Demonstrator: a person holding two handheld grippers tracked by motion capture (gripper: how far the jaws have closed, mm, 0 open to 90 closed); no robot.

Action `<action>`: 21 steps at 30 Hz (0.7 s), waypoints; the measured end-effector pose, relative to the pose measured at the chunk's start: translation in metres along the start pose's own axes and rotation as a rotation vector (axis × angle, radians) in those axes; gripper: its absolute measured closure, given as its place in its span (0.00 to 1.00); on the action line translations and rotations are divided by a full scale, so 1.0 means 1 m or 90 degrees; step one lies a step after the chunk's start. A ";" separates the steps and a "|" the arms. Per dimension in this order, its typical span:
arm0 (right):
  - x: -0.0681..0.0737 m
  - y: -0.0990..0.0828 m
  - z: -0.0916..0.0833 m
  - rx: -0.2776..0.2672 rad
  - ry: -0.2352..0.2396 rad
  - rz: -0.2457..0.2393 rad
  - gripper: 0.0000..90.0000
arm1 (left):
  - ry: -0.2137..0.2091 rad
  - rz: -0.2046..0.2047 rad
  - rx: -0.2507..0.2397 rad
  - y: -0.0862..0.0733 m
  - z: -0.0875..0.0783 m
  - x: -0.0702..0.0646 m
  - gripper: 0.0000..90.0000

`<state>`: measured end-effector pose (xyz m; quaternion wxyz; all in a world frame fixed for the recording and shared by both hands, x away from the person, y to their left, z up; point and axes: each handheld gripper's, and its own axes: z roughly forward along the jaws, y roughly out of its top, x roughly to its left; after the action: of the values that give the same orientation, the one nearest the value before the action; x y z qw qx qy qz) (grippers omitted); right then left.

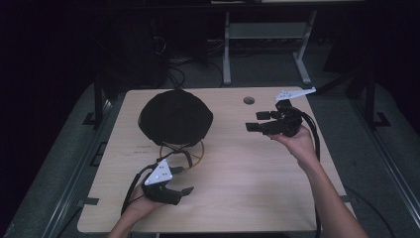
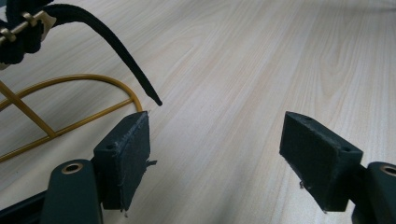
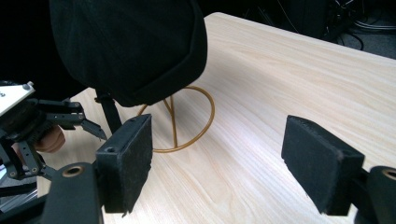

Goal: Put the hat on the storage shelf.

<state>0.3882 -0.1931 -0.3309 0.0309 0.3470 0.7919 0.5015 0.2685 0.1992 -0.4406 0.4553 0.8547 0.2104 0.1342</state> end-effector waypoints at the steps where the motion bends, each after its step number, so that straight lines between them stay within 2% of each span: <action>1: -0.001 -0.002 0.000 0.001 -0.001 0.001 0.27 | 0.000 0.000 0.000 0.000 0.000 0.000 0.27; 10: -0.005 -0.017 -0.005 0.000 -0.011 0.012 0.22 | 0.002 0.002 0.001 0.000 -0.001 0.000 0.27; 21: -0.012 -0.039 -0.015 -0.003 -0.017 0.028 0.21 | 0.003 0.000 0.004 0.000 0.000 -0.001 0.27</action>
<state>0.3717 -0.2216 -0.3588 0.0311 0.3712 0.7824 0.4991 0.2680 0.1985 -0.4406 0.4523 0.8555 0.2121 0.1359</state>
